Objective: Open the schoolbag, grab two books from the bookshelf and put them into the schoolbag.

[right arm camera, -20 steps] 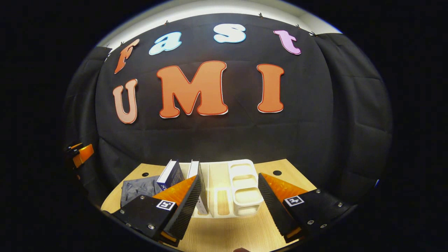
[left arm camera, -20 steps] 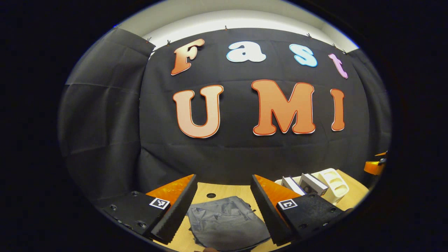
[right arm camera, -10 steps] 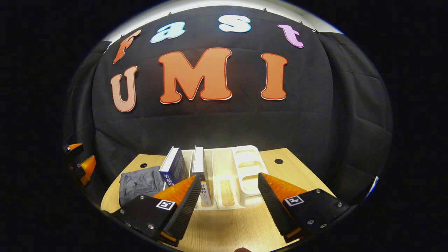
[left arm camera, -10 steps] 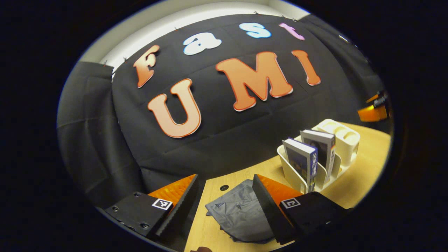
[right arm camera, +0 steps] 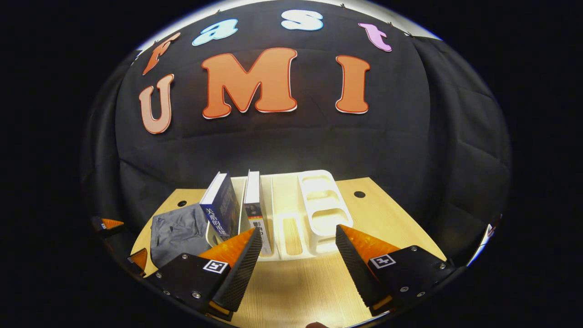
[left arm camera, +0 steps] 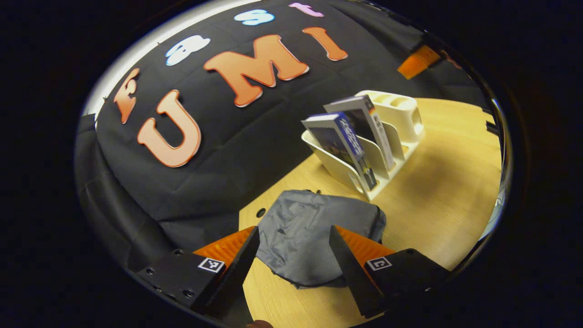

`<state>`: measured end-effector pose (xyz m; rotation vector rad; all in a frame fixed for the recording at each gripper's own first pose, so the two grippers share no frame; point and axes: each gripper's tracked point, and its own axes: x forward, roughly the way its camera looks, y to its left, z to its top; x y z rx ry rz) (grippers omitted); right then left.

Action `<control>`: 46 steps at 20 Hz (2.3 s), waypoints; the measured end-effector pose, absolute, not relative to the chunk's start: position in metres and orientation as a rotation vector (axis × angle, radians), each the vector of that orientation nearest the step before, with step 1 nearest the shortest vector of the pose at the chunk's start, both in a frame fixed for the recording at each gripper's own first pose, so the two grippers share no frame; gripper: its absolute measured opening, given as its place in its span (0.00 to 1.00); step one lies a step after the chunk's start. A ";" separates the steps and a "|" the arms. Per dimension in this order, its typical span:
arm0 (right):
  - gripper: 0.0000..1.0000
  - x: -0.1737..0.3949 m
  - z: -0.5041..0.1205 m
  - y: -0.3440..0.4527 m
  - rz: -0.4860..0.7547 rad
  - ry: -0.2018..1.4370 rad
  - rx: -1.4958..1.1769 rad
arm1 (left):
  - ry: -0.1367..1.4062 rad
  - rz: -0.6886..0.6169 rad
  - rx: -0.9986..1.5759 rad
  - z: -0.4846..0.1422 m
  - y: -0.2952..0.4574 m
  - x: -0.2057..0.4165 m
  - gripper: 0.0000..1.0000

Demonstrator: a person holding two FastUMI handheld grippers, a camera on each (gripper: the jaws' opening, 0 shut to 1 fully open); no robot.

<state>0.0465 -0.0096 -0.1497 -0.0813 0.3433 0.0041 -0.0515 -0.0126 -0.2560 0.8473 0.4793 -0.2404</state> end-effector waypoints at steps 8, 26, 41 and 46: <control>0.97 0.040 -0.177 -0.030 -0.030 0.422 -0.089 | 0.600 -0.374 0.976 -0.328 -0.018 -0.065 0.97; 0.97 0.041 -0.183 -0.040 -0.052 0.452 -0.104 | 0.797 -0.441 1.061 -0.382 -0.010 -0.039 0.17; 0.98 0.035 -0.175 0.017 -0.033 0.461 -0.055 | 0.908 -0.456 0.731 -0.250 0.017 0.035 0.03; 0.98 0.025 -0.170 0.040 -0.057 0.477 -0.037 | 0.817 -0.518 0.783 -0.203 0.032 0.083 0.02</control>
